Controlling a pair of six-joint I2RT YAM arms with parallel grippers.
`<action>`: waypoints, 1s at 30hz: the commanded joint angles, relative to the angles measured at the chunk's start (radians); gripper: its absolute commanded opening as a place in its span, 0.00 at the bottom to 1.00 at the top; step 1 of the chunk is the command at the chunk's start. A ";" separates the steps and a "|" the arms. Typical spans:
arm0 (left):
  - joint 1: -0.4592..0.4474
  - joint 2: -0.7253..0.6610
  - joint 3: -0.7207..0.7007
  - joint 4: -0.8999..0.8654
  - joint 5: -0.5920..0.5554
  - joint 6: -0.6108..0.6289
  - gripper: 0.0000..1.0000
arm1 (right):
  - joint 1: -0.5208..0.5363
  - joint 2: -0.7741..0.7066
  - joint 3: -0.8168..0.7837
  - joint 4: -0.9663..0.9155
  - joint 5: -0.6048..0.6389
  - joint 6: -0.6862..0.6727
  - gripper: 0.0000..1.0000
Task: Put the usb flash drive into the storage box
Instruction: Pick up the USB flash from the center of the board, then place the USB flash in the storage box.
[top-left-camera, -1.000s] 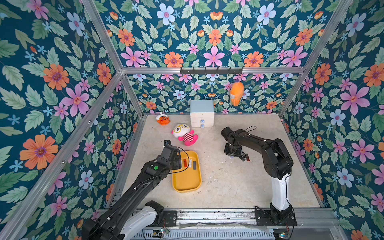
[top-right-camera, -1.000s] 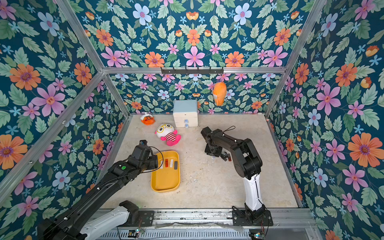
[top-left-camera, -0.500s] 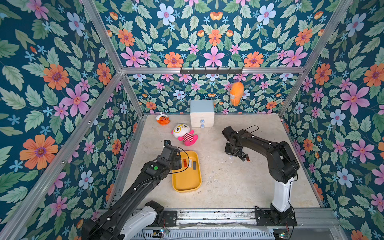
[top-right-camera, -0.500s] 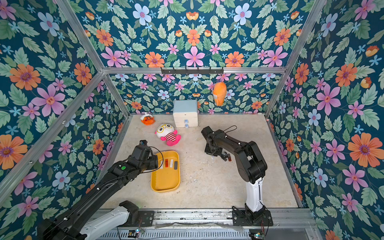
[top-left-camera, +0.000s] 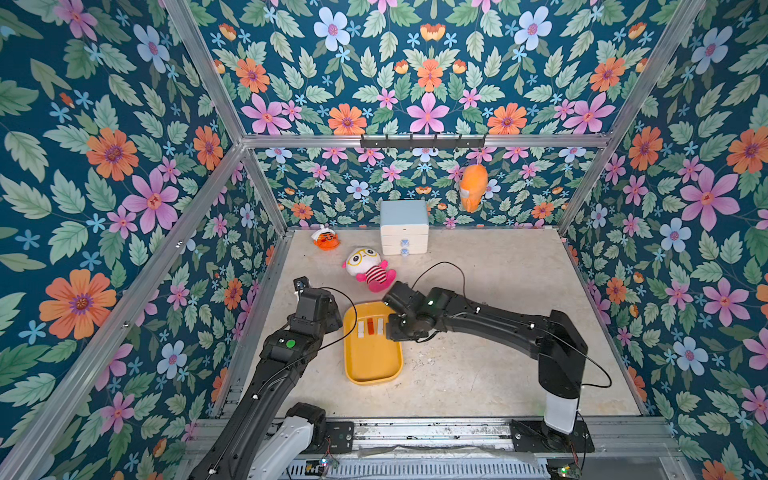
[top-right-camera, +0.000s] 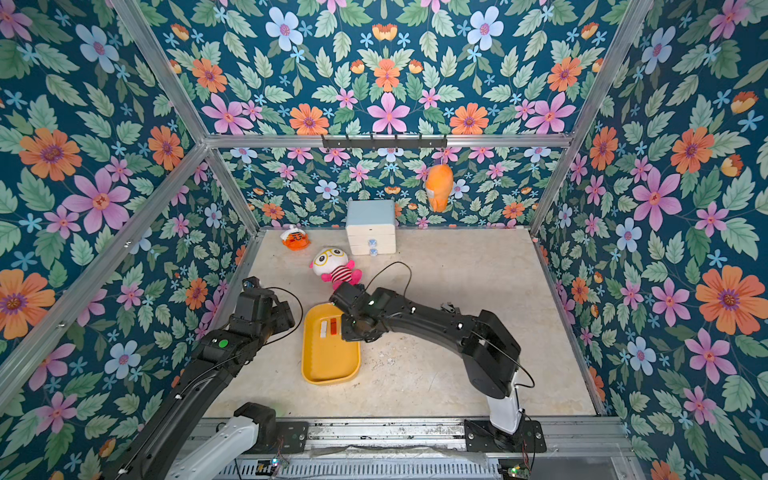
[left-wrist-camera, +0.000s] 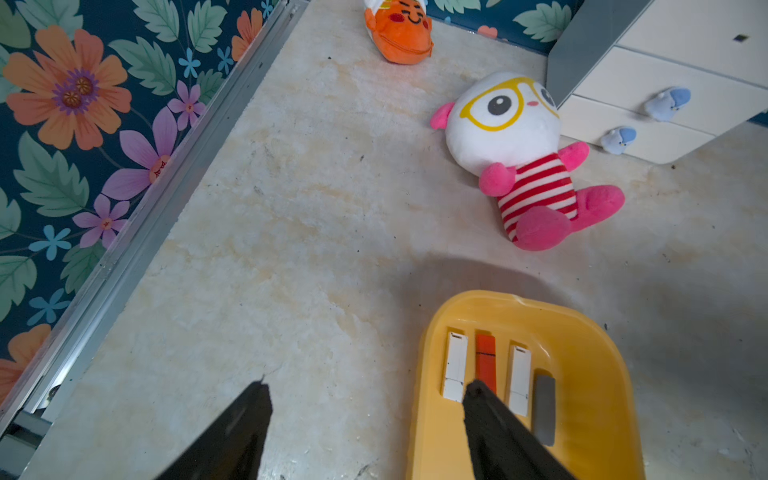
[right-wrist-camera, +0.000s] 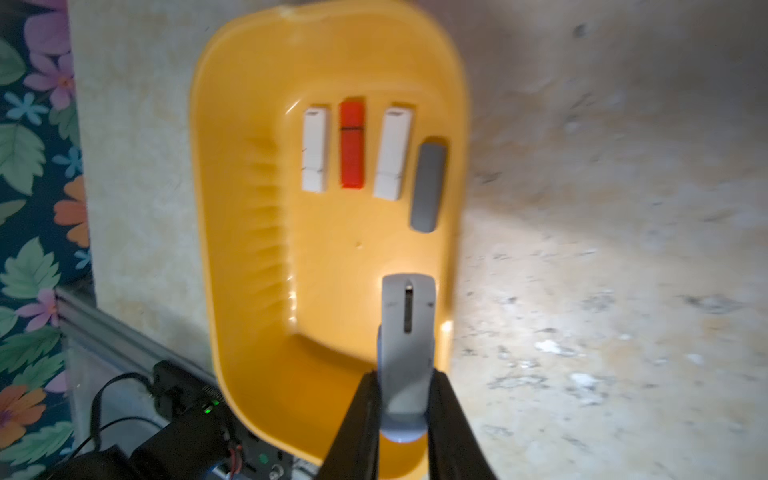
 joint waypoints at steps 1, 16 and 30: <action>0.012 -0.021 -0.004 0.011 -0.010 -0.003 0.78 | 0.041 0.084 0.111 -0.018 -0.011 0.044 0.10; 0.015 -0.019 -0.005 0.011 -0.006 -0.001 0.78 | 0.079 0.391 0.334 -0.005 -0.058 0.126 0.11; 0.015 -0.021 -0.006 0.011 -0.005 -0.001 0.78 | 0.084 0.436 0.326 0.015 -0.076 0.135 0.30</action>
